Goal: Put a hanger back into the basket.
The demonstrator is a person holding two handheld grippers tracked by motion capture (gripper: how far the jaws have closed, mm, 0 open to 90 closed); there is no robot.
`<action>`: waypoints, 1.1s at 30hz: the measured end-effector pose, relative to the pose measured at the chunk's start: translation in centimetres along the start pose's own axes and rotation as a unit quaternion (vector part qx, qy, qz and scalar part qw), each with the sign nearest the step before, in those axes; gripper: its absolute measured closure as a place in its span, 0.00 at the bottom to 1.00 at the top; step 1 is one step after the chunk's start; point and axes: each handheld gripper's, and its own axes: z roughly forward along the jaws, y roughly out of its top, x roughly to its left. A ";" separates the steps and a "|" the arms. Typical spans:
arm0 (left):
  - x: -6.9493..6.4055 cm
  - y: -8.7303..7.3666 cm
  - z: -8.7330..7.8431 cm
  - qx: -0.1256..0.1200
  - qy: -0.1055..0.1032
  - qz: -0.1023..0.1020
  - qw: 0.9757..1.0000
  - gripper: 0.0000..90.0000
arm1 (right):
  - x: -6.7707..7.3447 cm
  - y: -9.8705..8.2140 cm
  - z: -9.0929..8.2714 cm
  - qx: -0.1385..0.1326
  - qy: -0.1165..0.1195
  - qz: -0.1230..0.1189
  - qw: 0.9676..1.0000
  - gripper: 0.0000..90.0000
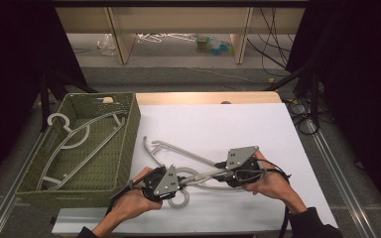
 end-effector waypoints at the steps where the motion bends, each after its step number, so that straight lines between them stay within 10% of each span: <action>1: 0.0 0.0 0.0 0.001 -0.001 -0.009 1.000 0.88 | -0.1 -0.1 0.0 0.000 -0.003 0.005 1.000 0.62; 11: 0.7 -0.1 -0.6 -0.010 -0.009 -0.093 0.996 0.88 | -0.5 0.0 -0.4 -0.025 -0.041 0.060 0.997 0.46; 23: 1.9 -1.3 -2.8 -0.034 0.005 -0.197 0.980 0.88 | -0.8 -0.1 -1.9 -0.071 -0.087 0.125 0.986 0.37; 33: 2.9 -1.8 -4.8 -0.054 0.011 -0.236 0.970 0.88 | 0.4 -0.4 -1.9 -0.071 -0.074 0.130 0.986 0.36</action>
